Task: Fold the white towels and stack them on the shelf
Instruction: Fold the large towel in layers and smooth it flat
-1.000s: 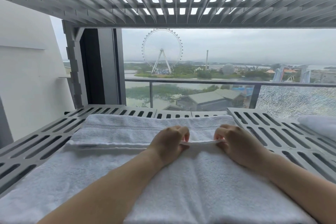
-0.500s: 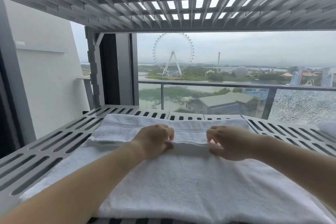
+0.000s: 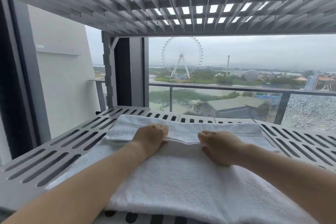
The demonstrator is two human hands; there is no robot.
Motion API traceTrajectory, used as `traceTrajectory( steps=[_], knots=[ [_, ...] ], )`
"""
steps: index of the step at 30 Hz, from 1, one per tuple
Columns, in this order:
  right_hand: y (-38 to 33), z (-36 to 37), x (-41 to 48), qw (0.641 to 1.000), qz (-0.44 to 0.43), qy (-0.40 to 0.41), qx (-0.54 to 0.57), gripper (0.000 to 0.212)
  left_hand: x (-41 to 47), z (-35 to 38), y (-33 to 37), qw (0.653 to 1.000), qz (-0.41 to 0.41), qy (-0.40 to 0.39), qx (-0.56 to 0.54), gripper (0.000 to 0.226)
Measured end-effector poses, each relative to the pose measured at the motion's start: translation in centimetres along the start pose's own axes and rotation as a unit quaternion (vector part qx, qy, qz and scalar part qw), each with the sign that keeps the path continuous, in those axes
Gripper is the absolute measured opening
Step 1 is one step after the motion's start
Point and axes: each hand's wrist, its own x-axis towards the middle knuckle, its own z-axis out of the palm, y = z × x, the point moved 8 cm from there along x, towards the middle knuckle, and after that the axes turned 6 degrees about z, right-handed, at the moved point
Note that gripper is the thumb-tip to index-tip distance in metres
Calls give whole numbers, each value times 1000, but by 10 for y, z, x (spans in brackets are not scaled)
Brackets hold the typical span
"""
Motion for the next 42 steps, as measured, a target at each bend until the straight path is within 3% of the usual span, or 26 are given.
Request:
traceTrajectory(
  steps=[4, 6, 10, 13, 17, 22, 25, 30, 37, 42],
  knots=[
    [2, 6, 0, 1000, 5, -2, 4, 12, -4, -4, -7, 993, 57, 25, 100, 20],
    [4, 7, -1, 999, 9, 14, 31, 11, -8, -3, -14, 993, 66, 38, 89, 23],
    [19, 8, -5, 989, 39, -12, 140, 11, -11, 10, -28, 995, 52, -60, -60, 34],
    [24, 8, -2, 963, 55, -75, 251, 11, -14, 17, -35, 965, -15, -148, -217, 29],
    [17, 1, 21, 976, 58, -23, 207, 19, 2, 19, -24, 936, -69, -171, -300, 13],
    [9, 16, 48, 978, 78, -11, 191, 35, 50, 33, 11, 964, -41, -97, -243, 29],
    [25, 46, 48, 975, 96, -99, 173, 54, 52, 62, 8, 972, -41, -175, -150, 54],
    [74, 68, 41, 963, 170, -163, 132, 60, 46, 83, -5, 971, -41, -209, -107, 58],
    [72, 60, 39, 962, 173, -132, 164, 60, 53, 72, 9, 969, -39, -214, -118, 52],
    [76, 39, 35, 956, 182, -60, 224, 40, 97, 56, 89, 962, 68, -158, -212, 48]
  ],
)
